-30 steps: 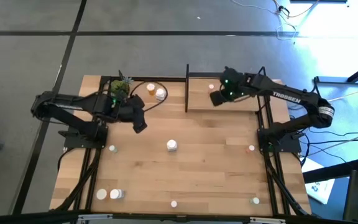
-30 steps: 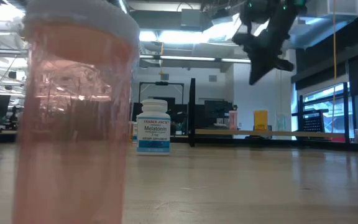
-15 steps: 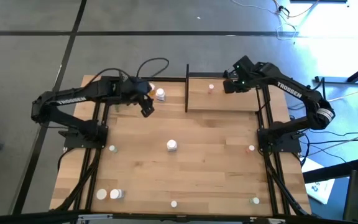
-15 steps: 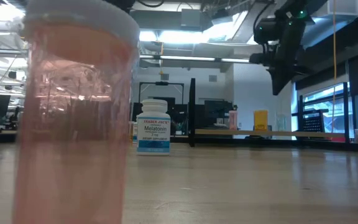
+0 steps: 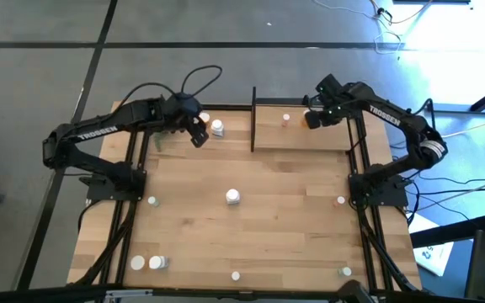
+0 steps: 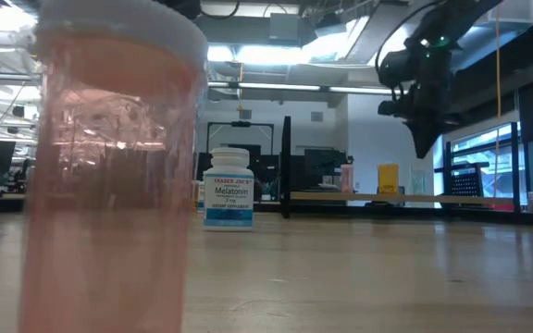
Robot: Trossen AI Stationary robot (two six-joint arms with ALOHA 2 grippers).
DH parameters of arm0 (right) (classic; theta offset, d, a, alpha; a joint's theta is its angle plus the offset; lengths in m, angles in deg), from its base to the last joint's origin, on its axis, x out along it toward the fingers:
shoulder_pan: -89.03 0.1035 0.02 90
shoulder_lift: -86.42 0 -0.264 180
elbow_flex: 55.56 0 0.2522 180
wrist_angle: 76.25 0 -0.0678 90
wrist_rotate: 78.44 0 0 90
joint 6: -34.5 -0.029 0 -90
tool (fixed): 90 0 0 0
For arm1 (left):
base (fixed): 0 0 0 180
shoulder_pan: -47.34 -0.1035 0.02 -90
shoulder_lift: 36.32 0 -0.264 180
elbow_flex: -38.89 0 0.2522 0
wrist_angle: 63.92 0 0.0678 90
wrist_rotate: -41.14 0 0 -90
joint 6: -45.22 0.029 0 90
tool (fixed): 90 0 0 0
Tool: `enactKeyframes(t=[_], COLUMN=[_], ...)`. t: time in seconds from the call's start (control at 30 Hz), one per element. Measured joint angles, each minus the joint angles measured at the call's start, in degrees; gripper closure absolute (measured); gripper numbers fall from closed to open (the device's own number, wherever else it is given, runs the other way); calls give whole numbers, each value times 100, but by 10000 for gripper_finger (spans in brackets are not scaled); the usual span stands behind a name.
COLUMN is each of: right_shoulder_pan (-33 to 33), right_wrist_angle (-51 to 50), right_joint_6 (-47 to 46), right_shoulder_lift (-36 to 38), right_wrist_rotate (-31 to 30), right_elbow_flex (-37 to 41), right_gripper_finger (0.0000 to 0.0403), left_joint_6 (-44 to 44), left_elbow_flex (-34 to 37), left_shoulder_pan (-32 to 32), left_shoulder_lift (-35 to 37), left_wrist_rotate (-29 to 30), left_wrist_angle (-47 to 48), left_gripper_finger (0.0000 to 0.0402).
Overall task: Pick and place medicine bottles onto shelf by color
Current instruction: Adjust the pill bottles on the shelf
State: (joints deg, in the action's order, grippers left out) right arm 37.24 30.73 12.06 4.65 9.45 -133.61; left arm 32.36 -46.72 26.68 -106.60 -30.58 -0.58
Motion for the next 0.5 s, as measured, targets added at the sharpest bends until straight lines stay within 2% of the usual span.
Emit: enactKeyframes(t=[0.17,0.37,0.5], right_shoulder_pan=[-6,16,32], right_wrist_angle=[97,595,598], right_joint_6=[84,519,511], right_shoulder_lift=[-73,-75,-77], right_wrist_rotate=[-321,536,584], right_elbow_flex=[2,4,4], right_gripper_finger=[402,402,402], left_joint_6=[2,7,36], left_elbow_flex=[0,0,0], left_shoulder_pan=[-61,-133,-203], left_shoulder_lift=[0,0,0], left_wrist_rotate=[0,0,2], left_wrist_angle=[2,4,5], left_gripper_finger=[202,202,202])
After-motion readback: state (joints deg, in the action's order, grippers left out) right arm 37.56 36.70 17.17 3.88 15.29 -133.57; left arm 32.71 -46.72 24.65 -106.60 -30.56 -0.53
